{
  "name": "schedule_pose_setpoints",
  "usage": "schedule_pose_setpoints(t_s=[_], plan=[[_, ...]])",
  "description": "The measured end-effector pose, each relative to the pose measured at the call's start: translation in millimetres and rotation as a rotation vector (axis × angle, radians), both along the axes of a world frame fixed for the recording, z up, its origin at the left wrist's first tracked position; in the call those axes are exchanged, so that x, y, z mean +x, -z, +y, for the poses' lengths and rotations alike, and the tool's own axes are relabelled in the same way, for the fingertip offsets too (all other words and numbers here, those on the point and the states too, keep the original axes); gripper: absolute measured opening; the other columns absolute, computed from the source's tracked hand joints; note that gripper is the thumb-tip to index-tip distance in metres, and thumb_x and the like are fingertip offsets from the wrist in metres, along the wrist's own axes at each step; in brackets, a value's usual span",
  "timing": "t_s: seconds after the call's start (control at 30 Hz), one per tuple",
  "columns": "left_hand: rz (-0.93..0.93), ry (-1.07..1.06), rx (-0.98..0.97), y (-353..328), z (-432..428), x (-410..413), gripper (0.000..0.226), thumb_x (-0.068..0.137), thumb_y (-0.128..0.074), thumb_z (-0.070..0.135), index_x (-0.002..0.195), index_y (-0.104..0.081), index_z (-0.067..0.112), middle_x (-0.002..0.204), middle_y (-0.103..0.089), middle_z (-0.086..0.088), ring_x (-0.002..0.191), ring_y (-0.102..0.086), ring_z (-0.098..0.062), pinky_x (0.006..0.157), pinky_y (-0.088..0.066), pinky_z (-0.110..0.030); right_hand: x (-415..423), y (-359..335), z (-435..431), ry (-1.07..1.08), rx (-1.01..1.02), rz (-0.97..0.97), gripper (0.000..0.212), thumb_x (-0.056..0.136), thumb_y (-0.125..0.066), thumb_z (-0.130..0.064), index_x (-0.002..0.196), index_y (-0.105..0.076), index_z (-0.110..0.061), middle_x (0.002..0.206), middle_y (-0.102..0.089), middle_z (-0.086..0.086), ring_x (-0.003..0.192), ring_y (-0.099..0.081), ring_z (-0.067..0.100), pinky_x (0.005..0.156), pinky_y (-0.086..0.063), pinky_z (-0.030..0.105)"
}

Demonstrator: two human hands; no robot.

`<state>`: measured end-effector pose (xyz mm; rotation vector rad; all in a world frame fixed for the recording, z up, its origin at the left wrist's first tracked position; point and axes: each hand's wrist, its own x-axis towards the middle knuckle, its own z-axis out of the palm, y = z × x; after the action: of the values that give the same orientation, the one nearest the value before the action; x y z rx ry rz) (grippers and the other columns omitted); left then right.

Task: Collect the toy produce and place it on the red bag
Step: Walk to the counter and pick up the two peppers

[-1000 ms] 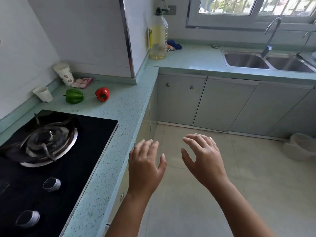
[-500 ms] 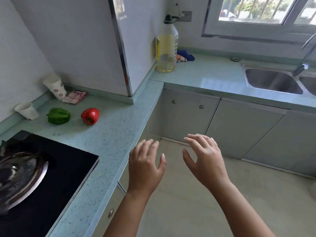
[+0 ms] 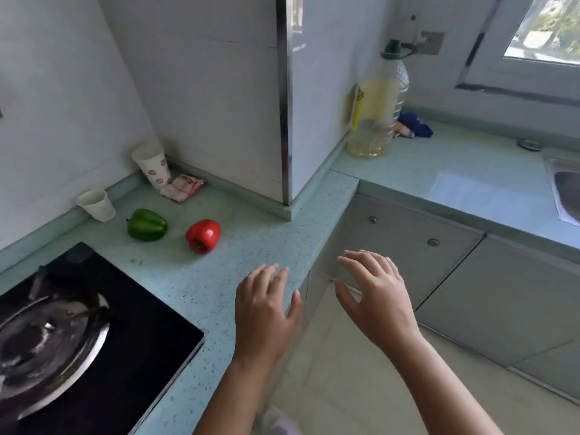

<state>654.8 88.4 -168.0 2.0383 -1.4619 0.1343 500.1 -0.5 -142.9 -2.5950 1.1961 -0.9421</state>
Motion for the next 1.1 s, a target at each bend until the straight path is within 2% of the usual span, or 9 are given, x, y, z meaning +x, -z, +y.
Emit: schedule_pose_setpoints(t_s=[0.2,0.33,0.5,0.7,0.9,1.1], plan=[[0.031,-0.137,-0.05,-4.1,-24.2,77.7,0.043,0.084,-0.043,0.034,0.109,-0.065,0.006,0.112,-0.064,-0.01,0.11,-0.054,-0.027,0.094,-0.042,-0.039,86.8,-13.1,-43.5,-0.137,-0.004,0.059,0.036,0.082,-0.047,-0.036,0.101,-0.066,-0.013,0.102,-0.067,0.002,0.097,-0.059,0.024,0.086,-0.046,0.041],[0.044,-0.244,-0.048,3.5,-28.5,121.3,0.046,0.083,-0.044,0.034,0.11,-0.064,0.004,0.115,-0.063,-0.012,0.111,-0.055,-0.03,0.094,-0.041,-0.041,139.8,-7.9,-62.3,-0.247,0.031,0.114,0.039,0.082,-0.045,-0.039,0.104,-0.065,-0.013,0.105,-0.066,0.003,0.098,-0.06,0.026,0.086,-0.047,0.042],[0.071,-0.312,0.002,13.5,-26.3,164.2,0.047,0.083,-0.045,0.038,0.114,-0.062,0.007,0.117,-0.061,-0.009,0.112,-0.054,-0.028,0.093,-0.043,-0.042,195.0,7.4,-75.4,-0.383,0.072,0.182,0.035,0.079,-0.058,-0.035,0.107,-0.064,-0.014,0.104,-0.066,0.001,0.097,-0.059,0.025,0.084,-0.047,0.039],[0.104,-0.426,0.023,29.1,-19.0,191.8,0.046,0.082,-0.046,0.036,0.111,-0.063,0.005,0.114,-0.061,-0.01,0.107,-0.057,-0.028,0.09,-0.045,-0.04,241.2,31.0,-88.8,-0.563,0.157,0.271,0.043,0.076,-0.059,-0.039,0.111,-0.061,-0.016,0.107,-0.065,0.0,0.1,-0.058,0.024,0.087,-0.045,0.038],[0.165,-0.544,0.017,43.3,-20.7,209.7,0.044,0.083,-0.047,0.034,0.111,-0.062,0.004,0.113,-0.061,-0.009,0.108,-0.056,-0.026,0.089,-0.047,-0.042,283.4,56.5,-112.7,-0.714,0.274,0.348,0.052,0.076,-0.068,-0.035,0.122,-0.054,-0.016,0.123,-0.057,0.002,0.114,-0.049,0.026,0.096,-0.038,0.04],[0.226,-0.65,0.049,54.0,-30.0,223.2,0.044,0.084,-0.046,0.035,0.113,-0.06,0.005,0.115,-0.061,-0.008,0.109,-0.055,-0.026,0.09,-0.047,-0.042,316.1,81.6,-131.0,-0.824,0.335,0.402,0.061,0.07,-0.075,-0.033,0.124,-0.054,-0.017,0.127,-0.055,0.004,0.116,-0.048,0.029,0.094,-0.042,0.046]])
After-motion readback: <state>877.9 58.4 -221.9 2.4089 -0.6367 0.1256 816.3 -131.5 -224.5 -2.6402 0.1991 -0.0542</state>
